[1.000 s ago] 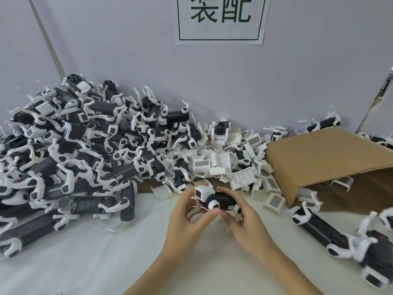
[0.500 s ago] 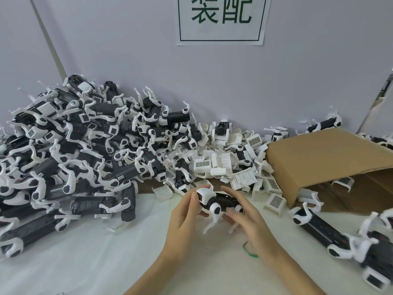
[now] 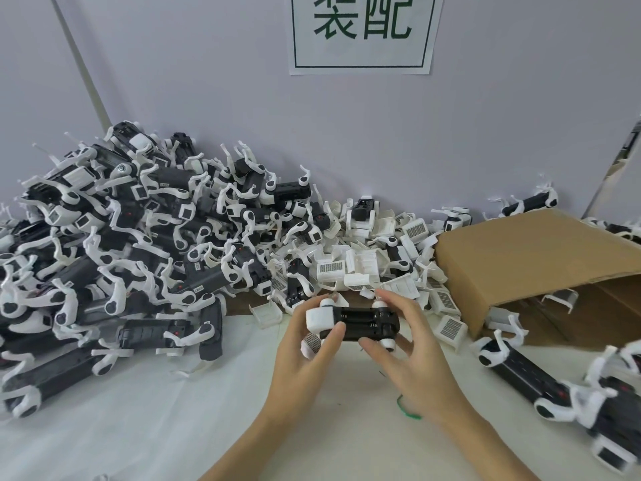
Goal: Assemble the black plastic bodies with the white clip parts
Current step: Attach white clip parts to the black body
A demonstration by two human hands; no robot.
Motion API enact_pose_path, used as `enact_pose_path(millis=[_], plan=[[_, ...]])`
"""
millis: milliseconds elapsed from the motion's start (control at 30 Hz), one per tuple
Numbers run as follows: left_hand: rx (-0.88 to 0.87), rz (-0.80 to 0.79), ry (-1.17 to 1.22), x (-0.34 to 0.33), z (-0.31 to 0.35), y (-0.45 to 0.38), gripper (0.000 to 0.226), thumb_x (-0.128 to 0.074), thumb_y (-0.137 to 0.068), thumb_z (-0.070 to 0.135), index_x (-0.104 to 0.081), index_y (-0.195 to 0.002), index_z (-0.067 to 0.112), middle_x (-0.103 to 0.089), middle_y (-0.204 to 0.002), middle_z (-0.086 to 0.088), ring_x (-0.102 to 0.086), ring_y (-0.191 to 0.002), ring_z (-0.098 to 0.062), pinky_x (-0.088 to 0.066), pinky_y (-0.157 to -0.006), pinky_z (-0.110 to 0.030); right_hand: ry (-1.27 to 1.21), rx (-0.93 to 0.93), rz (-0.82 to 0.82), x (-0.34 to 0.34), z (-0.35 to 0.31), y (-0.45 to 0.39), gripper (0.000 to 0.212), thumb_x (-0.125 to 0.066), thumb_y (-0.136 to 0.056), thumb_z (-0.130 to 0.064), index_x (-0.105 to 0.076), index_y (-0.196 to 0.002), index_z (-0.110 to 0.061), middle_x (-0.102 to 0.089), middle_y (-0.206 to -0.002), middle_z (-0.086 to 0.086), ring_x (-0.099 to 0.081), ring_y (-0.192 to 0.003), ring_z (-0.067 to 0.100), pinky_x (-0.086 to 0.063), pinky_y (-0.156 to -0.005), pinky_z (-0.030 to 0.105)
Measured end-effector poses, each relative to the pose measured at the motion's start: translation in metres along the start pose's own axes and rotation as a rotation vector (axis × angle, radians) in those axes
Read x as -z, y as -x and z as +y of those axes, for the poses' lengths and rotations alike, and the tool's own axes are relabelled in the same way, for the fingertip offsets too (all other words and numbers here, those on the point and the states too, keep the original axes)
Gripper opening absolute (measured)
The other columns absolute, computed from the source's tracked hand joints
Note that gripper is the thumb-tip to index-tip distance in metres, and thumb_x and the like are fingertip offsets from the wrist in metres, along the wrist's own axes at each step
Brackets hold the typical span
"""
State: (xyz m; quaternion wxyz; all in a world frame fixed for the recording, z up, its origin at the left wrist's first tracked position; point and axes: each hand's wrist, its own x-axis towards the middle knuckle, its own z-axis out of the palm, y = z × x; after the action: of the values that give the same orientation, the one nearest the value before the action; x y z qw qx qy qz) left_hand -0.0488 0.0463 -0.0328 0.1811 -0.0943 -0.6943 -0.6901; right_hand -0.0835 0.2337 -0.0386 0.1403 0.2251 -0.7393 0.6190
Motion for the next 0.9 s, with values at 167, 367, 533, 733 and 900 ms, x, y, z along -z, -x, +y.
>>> enact_pose_path(millis=[167, 367, 533, 733, 900], plan=[[-0.107, -0.102, -0.067, -0.001, -0.003, 0.001, 0.048, -0.061, -0.105, 0.033, -0.043, -0.149, 0.041, -0.049, -0.159, 0.012, -0.049, -0.144, -0.017, -0.046, -0.101, -0.013, 0.365, 0.197, 0.031, 0.008, -0.008, -0.006, 0.074, -0.098, -0.067, -0.022, -0.060, -0.129, -0.016, -0.051, -0.132, -0.007, -0.054, -0.128, 0.015, -0.050, -0.102, 0.026], [-0.016, 0.124, -0.059, 0.001, -0.001, 0.002, 0.045, -0.058, -0.090, 0.067, -0.056, -0.132, 0.050, -0.058, -0.120, 0.008, -0.066, -0.105, -0.017, -0.055, -0.079, -0.026, 0.697, 0.458, 0.117, 0.009, -0.011, -0.005, 0.077, -0.097, -0.066, -0.028, -0.056, -0.128, -0.011, -0.051, -0.130, 0.001, -0.055, -0.123, 0.023, -0.039, -0.110, 0.016], [0.167, 0.020, 0.156, 0.005, -0.002, -0.006, 0.054, -0.065, -0.091, 0.068, -0.075, -0.101, 0.016, -0.073, -0.088, -0.016, -0.067, -0.060, -0.039, -0.045, -0.046, -0.032, 0.819, 0.598, 0.054, 0.007, -0.010, -0.005, 0.065, -0.083, -0.082, -0.035, -0.051, -0.137, -0.020, -0.047, -0.142, 0.001, -0.049, -0.130, 0.019, -0.036, -0.113, 0.019], [0.152, 0.088, 0.197, 0.014, -0.014, -0.008, 0.035, -0.069, -0.085, 0.046, -0.071, -0.109, 0.021, -0.073, -0.106, -0.012, -0.065, -0.102, -0.027, -0.047, -0.107, -0.055, 0.184, 0.106, -0.091, -0.007, -0.011, 0.002, 0.087, -0.080, -0.088, -0.042, -0.027, -0.157, -0.045, -0.032, -0.163, -0.012, -0.032, -0.151, 0.003, -0.033, -0.114, 0.011], [0.125, 0.042, 0.137, 0.010, -0.011, -0.005, 0.041, -0.067, -0.089, 0.052, -0.067, -0.121, 0.027, -0.066, -0.121, -0.020, -0.062, -0.114, -0.041, -0.045, -0.111, -0.060, -0.165, -0.223, 0.003, -0.010, -0.011, 0.001, 0.055, -0.070, -0.089, -0.037, -0.051, -0.141, -0.034, -0.071, -0.128, -0.007, -0.068, -0.115, 0.006, -0.051, -0.092, 0.014]])
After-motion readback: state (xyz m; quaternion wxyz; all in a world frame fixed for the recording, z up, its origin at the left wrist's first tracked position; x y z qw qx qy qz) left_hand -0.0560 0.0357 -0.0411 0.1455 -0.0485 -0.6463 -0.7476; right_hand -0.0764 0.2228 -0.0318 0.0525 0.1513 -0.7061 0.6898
